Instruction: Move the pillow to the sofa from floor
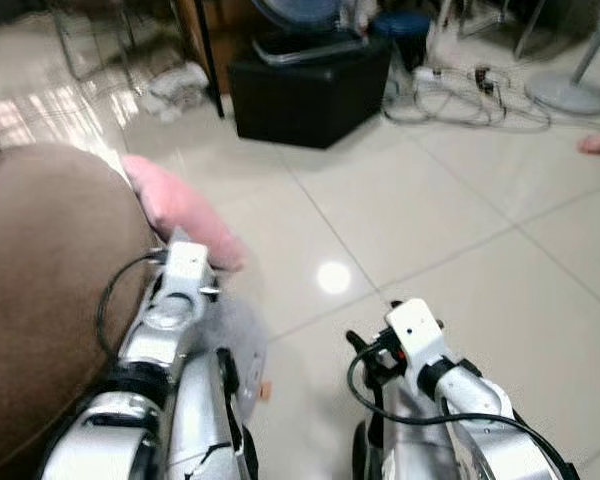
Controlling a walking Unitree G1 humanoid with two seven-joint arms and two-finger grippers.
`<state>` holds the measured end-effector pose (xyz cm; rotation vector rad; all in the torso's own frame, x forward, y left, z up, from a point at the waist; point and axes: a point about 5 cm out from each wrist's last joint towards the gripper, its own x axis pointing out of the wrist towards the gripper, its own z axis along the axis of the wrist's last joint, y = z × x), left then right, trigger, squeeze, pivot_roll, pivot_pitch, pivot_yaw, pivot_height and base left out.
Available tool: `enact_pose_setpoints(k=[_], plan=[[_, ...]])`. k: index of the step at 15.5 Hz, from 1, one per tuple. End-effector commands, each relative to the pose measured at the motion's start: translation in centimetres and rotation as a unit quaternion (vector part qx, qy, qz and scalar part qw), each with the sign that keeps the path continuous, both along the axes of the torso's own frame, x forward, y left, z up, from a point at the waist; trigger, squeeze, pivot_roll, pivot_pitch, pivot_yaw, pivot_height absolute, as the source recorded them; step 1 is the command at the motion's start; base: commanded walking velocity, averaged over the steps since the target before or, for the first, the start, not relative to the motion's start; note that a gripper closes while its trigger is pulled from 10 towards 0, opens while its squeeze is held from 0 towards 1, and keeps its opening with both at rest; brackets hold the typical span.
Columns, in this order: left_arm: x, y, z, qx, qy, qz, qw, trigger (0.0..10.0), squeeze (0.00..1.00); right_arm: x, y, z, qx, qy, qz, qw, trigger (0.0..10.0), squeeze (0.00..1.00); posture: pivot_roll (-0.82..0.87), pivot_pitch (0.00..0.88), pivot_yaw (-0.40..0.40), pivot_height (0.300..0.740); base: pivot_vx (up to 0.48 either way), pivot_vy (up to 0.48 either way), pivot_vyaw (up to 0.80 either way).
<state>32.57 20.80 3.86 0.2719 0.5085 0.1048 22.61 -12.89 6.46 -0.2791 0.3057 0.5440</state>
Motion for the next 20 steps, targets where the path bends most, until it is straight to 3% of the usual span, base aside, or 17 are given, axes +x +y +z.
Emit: enact_pose_setpoints(k=[1, 4, 8, 9, 11, 12, 13, 14, 15, 18, 20], plan=[[-0.1, 1.2, 0.0, 0.031, 0.003, 0.019, 0.999, 10.0, 1.00, -0.4, 0.9, 0.6, 0.008, -0.006, 0.038, 0.999, 10.0, 0.00, -0.13, 0.234, 0.038, 0.512, 0.000, 0.000, 0.00], [-0.6, 3.7, 0.1, 0.082, 0.003, 0.058, 0.995, 10.0, 1.00, -0.8, 2.2, 1.8, 0.010, -0.038, 0.103, 0.994, 10.0, 0.00, -0.15, 0.264, 0.035, 0.512, 0.000, 0.000, 0.00], [-1.1, 4.6, -0.3, 0.094, 0.018, 0.048, 0.994, 10.0, 1.00, -1.2, 2.8, 3.2, 0.024, -0.050, 0.163, 0.985, 10.0, 0.00, -0.16, 0.292, 0.022, 0.512, 0.000, 0.000, 0.00], [-1.2, 4.6, -0.6, 0.095, 0.028, 0.033, 0.994, 10.0, 0.00, -1.4, 2.8, 3.4, 0.019, -0.049, 0.188, 0.981, 10.0, 0.00, -0.17, 0.299, 0.014, 0.512, 0.000, 0.000, 0.00], [-1.6, 5.2, -0.8, 0.131, 0.040, 0.033, 0.990, 10.0, 0.00, -1.4, 2.8, 3.5, 0.012, -0.049, 0.204, 0.978, 10.0, 0.00, -0.17, 0.300, 0.007, 0.512, 0.000, 0.000, 0.00], [-1.6, 5.4, -0.8, 0.131, 0.038, 0.037, 0.990, 8.7, 0.00, -1.5, 2.7, 3.7, 0.009, -0.051, 0.208, 0.977, 10.0, 0.00, -0.18, 0.306, 0.001, 0.512, 0.000, 0.000, 0.00], [-1.7, 5.6, -0.7, 0.133, 0.036, 0.043, 0.990, 4.5, 0.00, -1.5, 2.6, 3.7, 0.008, -0.050, 0.209, 0.976, 10.0, 0.00, -0.18, 0.308, 0.000, 0.512, 0.000, 0.000, 0.00], [-1.7, 5.7, -0.6, 0.134, 0.036, 0.045, 0.989, 4.5, 0.00, -1.5, 2.6, 3.8, 0.008, -0.050, 0.210, 0.976, 10.0, 0.00, -0.18, 0.308, 0.000, 0.512, 0.000, 0.000, 0.00], [-1.7, 6.1, -0.5, 0.141, 0.033, 0.051, 0.988, 0.0, 0.00, -1.6, 2.5, 3.8, 0.007, -0.049, 0.216, 0.975, 10.0, 0.00, -0.18, 0.308, -0.001, 0.512, 0.000, 0.000, 0.00], [-1.8, 7.6, 0.4, 0.194, 0.010, 0.080, 0.978, 0.0, 0.00, -2.1, 2.6, 3.6, -0.003, -0.043, 0.230, 0.972, 10.0, 0.00, -0.19, 0.313, -0.006, 0.512, 0.000, 0.000, 0.00], [-2.0, 7.9, 0.2, 0.193, 0.019, 0.080, 0.978, 0.0, 0.00, -2.2, 2.6, 3.7, -0.003, -0.042, 0.232, 0.972, 10.0, 0.00, -0.20, 0.320, -0.012, 0.512, 0.000, 0.000, 0.00]])
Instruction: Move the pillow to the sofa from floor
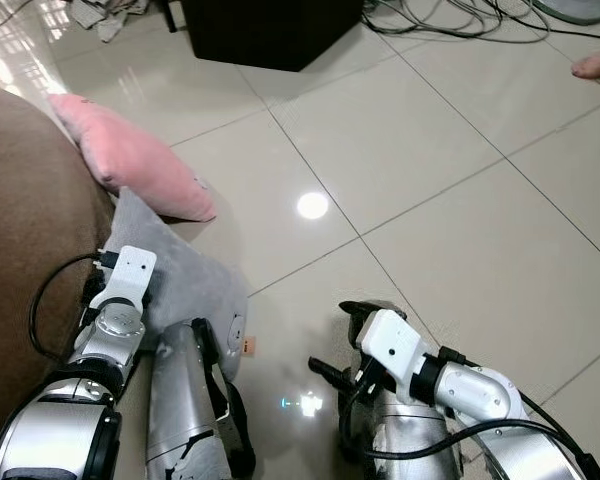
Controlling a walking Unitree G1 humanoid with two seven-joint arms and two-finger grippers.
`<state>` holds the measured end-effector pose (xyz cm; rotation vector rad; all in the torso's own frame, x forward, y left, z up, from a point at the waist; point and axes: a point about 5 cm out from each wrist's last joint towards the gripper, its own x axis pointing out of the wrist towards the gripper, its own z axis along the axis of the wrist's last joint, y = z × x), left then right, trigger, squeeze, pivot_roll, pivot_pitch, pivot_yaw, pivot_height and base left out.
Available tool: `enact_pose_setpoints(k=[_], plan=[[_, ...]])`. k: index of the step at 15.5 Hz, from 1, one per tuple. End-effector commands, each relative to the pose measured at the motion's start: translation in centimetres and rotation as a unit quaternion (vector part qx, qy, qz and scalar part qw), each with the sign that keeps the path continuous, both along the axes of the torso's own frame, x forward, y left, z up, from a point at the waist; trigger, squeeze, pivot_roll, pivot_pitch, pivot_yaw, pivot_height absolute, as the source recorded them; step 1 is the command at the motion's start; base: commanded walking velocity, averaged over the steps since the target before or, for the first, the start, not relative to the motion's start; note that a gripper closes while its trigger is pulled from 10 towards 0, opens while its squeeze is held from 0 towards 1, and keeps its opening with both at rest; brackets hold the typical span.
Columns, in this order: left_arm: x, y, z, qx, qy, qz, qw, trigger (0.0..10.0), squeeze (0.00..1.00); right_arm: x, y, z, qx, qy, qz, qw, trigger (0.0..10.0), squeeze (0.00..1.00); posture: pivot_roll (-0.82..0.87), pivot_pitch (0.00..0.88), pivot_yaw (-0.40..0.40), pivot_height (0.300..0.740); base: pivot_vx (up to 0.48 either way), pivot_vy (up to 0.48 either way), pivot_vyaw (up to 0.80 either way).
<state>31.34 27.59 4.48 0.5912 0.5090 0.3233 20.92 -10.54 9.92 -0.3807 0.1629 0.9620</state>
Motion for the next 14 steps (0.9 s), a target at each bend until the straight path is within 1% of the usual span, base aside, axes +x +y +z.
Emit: enact_pose_setpoints(k=[1, 3, 8, 14], plan=[[-0.92, 1.16, -0.53, 0.012, 0.018, 0.020, 1.000, 0.0, 0.00, -0.63, 0.23, 0.23, 0.000, 0.002, 0.015, 1.000, 10.0, 0.00, -0.20, 0.321, -0.014, 0.512, 0.000, 0.000, 0.00], [-0.97, 1.12, -0.60, 0.008, 0.018, 0.022, 1.000, 0.0, 0.00, -0.81, 0.18, 0.24, 0.000, 0.005, 0.017, 1.000, 10.0, 0.00, -0.20, 0.323, -0.017, 0.512, 0.000, 0.000, 0.00], [-0.79, 0.54, -0.77, -0.030, 0.012, 0.017, 0.999, 0.0, 0.00, -0.77, 0.20, 0.25, 0.000, 0.007, 0.016, 1.000, 10.0, 0.00, -0.21, 0.323, -0.020, 0.512, 0.000, 0.000, 0.00], [-0.76, 0.25, -0.91, -0.045, 0.009, 0.016, 0.999, 0.0, 0.00, -0.76, 0.21, 0.21, 0.000, 0.007, 0.020, 1.000, 10.0, 0.00, -0.21, 0.315, -0.023, 0.512, 0.000, 0.000, 0.00]])
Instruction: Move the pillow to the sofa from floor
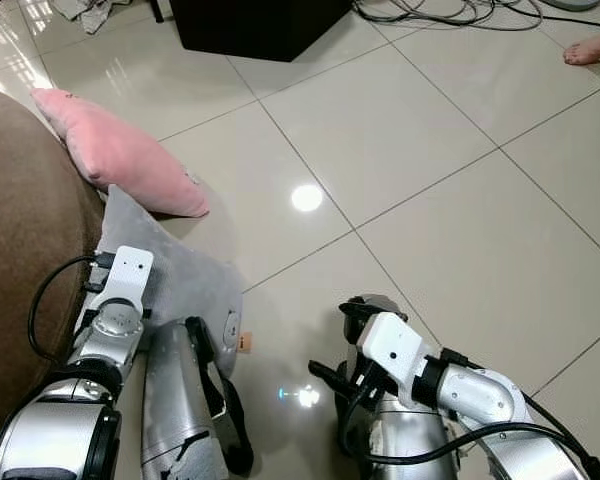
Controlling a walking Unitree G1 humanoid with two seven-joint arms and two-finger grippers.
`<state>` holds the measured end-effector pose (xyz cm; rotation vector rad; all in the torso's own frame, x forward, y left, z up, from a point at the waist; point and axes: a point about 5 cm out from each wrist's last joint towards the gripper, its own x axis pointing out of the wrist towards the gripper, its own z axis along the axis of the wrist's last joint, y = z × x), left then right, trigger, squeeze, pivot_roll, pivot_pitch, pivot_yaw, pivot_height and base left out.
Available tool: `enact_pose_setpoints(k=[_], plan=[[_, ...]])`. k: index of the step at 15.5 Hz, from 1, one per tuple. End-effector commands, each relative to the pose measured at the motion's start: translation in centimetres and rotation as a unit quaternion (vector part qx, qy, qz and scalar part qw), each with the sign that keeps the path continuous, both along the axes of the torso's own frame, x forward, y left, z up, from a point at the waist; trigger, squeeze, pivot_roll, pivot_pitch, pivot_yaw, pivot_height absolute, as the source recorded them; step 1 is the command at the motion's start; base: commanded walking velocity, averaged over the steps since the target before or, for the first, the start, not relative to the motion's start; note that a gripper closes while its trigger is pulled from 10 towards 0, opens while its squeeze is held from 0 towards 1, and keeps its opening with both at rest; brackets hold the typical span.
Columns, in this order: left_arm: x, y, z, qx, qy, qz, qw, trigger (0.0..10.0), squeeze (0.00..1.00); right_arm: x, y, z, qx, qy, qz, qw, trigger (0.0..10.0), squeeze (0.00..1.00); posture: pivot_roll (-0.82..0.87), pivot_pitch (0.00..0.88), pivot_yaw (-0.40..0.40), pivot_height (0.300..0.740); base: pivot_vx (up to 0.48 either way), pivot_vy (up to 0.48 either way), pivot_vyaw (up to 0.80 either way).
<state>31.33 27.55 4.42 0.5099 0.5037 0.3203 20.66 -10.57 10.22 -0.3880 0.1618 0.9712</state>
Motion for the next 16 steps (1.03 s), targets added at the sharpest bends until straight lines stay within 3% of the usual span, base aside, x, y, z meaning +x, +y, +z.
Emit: enact_pose_setpoints(k=[1, 7, 10, 12, 13, 14, 16], plan=[[-0.8, 0.3, -0.9, -0.009, 0.019, 0.010, 1.000, 0.0, 0.00, -0.5, 0.3, -0.1, 0.004, 0.008, 0.016, 1.000, 10.0, 0.00, -0.21, 0.315, -0.023, 0.512, 0.000, 0.000, 0.00], [-0.6, -0.3, -0.9, -0.036, 0.010, 0.002, 0.999, 0.0, 0.00, -0.3, 0.4, -0.1, 0.009, 0.003, 0.021, 1.000, 10.0, 0.00, -0.20, 0.296, -0.022, 0.512, 0.000, 0.000, 0.00], [0.3, -2.4, -0.8, -0.117, -0.027, -0.032, 0.992, 0.0, 0.00, -0.1, 0.2, -0.1, 0.017, -0.001, -0.001, 1.000, 10.0, 0.00, -0.18, 0.275, -0.015, 0.512, 0.000, 0.000, 0.00], [1.4, -5.3, 0.2, -0.200, -0.089, -0.101, 0.971, 0.0, 0.00, -0.3, 0.0, 0.0, 0.034, -0.009, -0.036, 0.999, 10.0, 0.00, -0.18, 0.240, -0.009, 0.512, 0.000, 0.000, 0.00], [1.9, -6.8, 1.2, -0.240, -0.135, -0.129, 0.953, 0.0, 0.00, -0.5, -0.1, 0.1, 0.045, -0.013, -0.063, 0.997, 10.0, 0.00, -0.17, 0.226, -0.008, 0.512, 0.000, 0.000, 0.00], [2.0, -7.2, 1.6, -0.251, -0.149, -0.136, 0.947, 0.0, 0.00, -0.5, -0.2, 0.1, 0.049, -0.013, -0.073, 0.996, 10.0, 0.00, -0.17, 0.222, -0.008, 0.512, 0.000, 0.000, 0.00], [3.0, -8.5, 5.7, -0.284, -0.259, -0.149, 0.911, 0.0, 0.00, 0.0, -1.2, 0.9, 0.074, -0.028, -0.158, 0.984, 10.0, 0.00, -0.15, 0.176, 0.002, 0.512, 0.000, 0.000, 0.00]])
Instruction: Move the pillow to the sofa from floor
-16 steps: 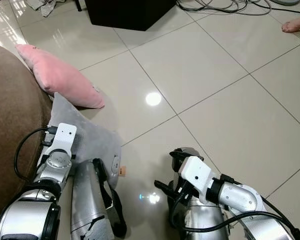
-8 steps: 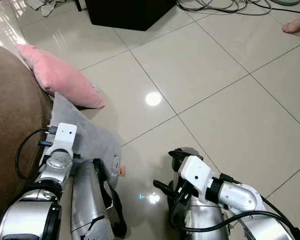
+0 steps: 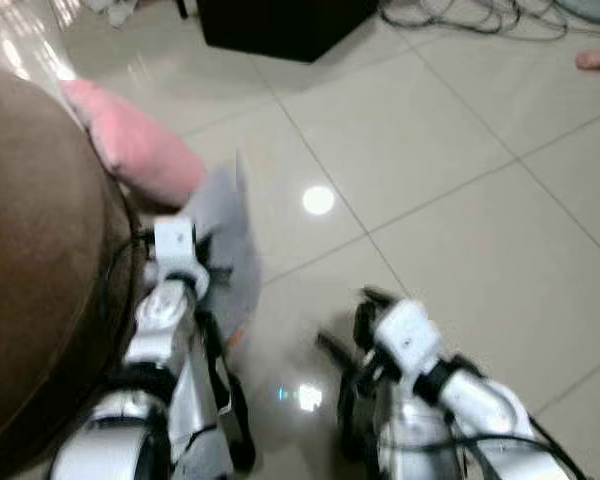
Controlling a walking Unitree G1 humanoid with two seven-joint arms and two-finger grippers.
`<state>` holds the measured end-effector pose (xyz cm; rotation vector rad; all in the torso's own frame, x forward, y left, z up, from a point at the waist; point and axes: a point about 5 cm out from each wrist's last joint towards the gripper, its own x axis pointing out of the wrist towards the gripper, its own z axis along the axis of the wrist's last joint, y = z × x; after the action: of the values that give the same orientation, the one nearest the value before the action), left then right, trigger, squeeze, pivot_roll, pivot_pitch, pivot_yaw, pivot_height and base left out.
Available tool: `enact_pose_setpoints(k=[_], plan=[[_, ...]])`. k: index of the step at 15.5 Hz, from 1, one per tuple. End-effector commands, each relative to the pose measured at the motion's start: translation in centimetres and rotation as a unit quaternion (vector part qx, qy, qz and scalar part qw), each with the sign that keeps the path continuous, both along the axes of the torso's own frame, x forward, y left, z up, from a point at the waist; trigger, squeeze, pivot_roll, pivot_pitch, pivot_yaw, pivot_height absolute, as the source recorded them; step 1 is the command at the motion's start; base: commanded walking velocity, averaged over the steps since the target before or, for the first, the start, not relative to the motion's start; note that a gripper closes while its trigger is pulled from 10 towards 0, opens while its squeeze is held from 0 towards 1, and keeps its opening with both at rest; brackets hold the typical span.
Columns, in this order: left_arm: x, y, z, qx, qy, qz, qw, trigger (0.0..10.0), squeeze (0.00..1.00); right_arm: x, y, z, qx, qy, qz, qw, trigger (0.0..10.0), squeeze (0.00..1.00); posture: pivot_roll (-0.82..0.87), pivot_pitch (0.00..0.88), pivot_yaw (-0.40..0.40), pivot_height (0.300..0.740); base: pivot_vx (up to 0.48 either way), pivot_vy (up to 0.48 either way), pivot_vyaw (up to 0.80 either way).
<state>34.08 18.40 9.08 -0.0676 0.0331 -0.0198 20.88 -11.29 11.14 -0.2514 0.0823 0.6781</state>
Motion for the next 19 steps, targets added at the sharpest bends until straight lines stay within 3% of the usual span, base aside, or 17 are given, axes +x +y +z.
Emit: enact_pose_setpoints(k=[1, 2, 4, 5, 6, 7, 10, 11, 14, 19], plan=[[0.3, 0.4, 2.6, -0.017, -0.054, 0.017, 0.998, 0.0, 0.00, -0.1, -0.8, 0.2, 0.009, 0.005, -0.033, 0.999, 10.0, 0.00, -0.14, 0.156, 0.011, 0.512, 0.000, 0.000, 0.00], [-0.1, 0.0, 5.5, -0.025, -0.100, 0.024, 0.994, 0.0, 0.00, 0.1, -1.6, 0.7, 0.027, 0.001, -0.086, 0.996, 10.0, 0.00, -0.13, 0.133, 0.017, 0.522, 0.000, 0.000, 0.00], [-0.7, -0.6, 7.8, -0.014, -0.134, 0.016, 0.991, 0.0, 0.00, 0.9, -2.0, 1.2, 0.055, -0.016, -0.139, 0.989, 10.0, 0.00, -0.11, 0.094, 0.032, 0.542, 0.000, 0.000, 0.00], [-1.8, -1.2, 9.1, 0.001, -0.148, 0.007, 0.989, 8.1, 0.00, 1.7, -2.0, 1.5, 0.061, -0.030, -0.180, 0.981, 10.0, 0.00, -0.10, 0.078, 0.047, 0.557, 0.000, 0.000, 0.00], [-2.0, -1.3, 9.2, 0.005, -0.149, 0.006, 0.989, 8.1, 0.00, 2.0, -2.0, 1.5, 0.058, -0.034, -0.188, 0.980, 10.0, 0.00, -0.10, 0.076, 0.049, 0.562, 0.000, 0.000, 0.00], [-2.8, -2.0, 8.9, 0.000, -0.139, -0.018, 0.990, 10.0, 0.00, 2.8, -2.3, 1.7, 0.052, -0.039, -0.210, 0.975, 10.0, 0.00, -0.09, 0.050, 0.058, 0.572, 0.000, 0.000, 0.00], [-4.2, -2.7, 8.3, 0.001, -0.118, -0.035, 0.992, 10.0, 0.00, 4.0, -3.0, 2.5, 0.054, -0.048, -0.246, 0.967, 10.0, 0.00, -0.10, 0.032, 0.056, 0.597, 0.000, 0.000, 0.00], [-4.7, -3.0, 8.1, 0.049, -0.125, -0.023, 0.991, 10.0, 0.00, 4.6, -3.2, 3.4, 0.067, -0.057, -0.256, 0.963, 10.0, 0.00, -0.10, 0.019, 0.051, 0.612, 0.000, 0.000, 0.00], [-4.6, -3.5, 6.8, 0.049, -0.090, -0.041, 0.994, 10.0, 0.00, 5.7, -3.1, 4.1, 0.071, -0.061, -0.268, 0.959, 10.0, 0.00, -0.09, 0.007, 0.033, 0.642, 0.000, 0.000, 0.00], [-4.4, -3.6, 6.3, 0.083, -0.074, -0.035, 0.993, 10.0, 0.00, 6.3, -2.2, 3.9, 0.064, -0.042, -0.230, 0.970, 10.0, 0.00, -0.07, 0.007, 0.005, 0.692, 0.000, 0.000, 0.00]])
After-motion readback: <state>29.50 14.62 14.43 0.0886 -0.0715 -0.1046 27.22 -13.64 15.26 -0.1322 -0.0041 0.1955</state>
